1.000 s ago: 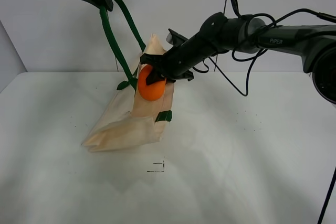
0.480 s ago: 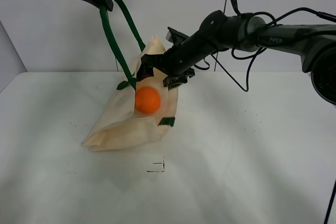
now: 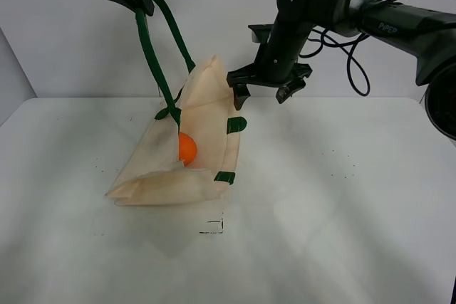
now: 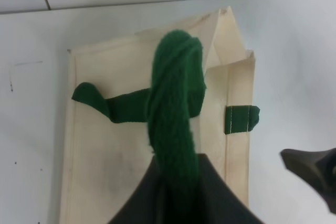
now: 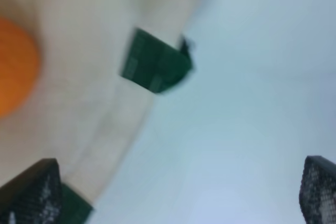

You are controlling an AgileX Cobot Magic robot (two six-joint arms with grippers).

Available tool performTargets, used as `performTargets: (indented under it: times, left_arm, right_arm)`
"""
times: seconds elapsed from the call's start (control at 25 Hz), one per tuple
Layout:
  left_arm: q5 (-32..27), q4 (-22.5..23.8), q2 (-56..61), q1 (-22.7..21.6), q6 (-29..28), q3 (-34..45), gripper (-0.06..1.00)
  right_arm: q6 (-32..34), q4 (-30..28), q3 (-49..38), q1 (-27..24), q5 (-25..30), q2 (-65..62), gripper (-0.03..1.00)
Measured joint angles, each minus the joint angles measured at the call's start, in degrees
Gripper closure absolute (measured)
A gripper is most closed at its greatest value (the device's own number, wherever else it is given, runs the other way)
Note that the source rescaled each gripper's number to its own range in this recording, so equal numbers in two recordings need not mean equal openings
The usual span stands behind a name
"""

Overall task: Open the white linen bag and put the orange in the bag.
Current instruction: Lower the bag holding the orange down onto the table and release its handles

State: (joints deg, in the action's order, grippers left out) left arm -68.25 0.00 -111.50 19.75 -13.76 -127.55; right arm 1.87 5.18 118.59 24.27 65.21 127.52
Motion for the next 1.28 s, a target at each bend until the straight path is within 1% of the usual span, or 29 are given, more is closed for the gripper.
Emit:
performTargets:
  times: [0.12, 0.28, 0.48, 0.64, 0.88, 0.96, 1.04, 1.16, 1.28]
  left_arm:
    - [0.0, 0.0, 0.0, 0.0, 0.0, 0.0, 0.94]
    - [0.0, 0.0, 0.0, 0.0, 0.0, 0.0, 0.94]
    - [0.0, 0.0, 0.0, 0.0, 0.0, 0.0, 0.94]
    - [0.0, 0.0, 0.0, 0.0, 0.0, 0.0, 0.94]
    - [0.0, 0.0, 0.0, 0.0, 0.0, 0.0, 0.94]
    - [0.0, 0.0, 0.0, 0.0, 0.0, 0.0, 0.94]
    - [0.0, 0.0, 0.0, 0.0, 0.0, 0.0, 0.94]
    - [0.0, 0.0, 0.0, 0.0, 0.0, 0.0, 0.94]
    - [0.0, 0.0, 0.0, 0.0, 0.0, 0.0, 0.94]
  right_arm:
    - [0.0, -0.8, 0.0, -2.8, 1.6, 0.0, -0.03]
    - [-0.6, -3.2, 0.0, -9.0, 3.9, 0.0, -0.03]
    - [-0.7, -5.2, 0.0, -17.7, 4.0, 0.0, -0.03]
    - [-0.7, -5.2, 0.0, -22.1, 4.1, 0.0, -0.03]
    - [-0.7, -4.7, -0.2, -22.8, 4.1, -0.4, -0.03]
    - [-0.9, -4.5, -1.9, -22.7, 4.1, -1.8, -0.03]
    - [-0.9, -4.5, -4.9, -22.7, 4.1, -4.5, -0.03]
    - [-1.3, -4.5, -12.2, -22.7, 4.0, -11.1, -0.03]
    - [-1.9, -4.5, -22.6, -22.7, 4.0, -19.2, -0.03]
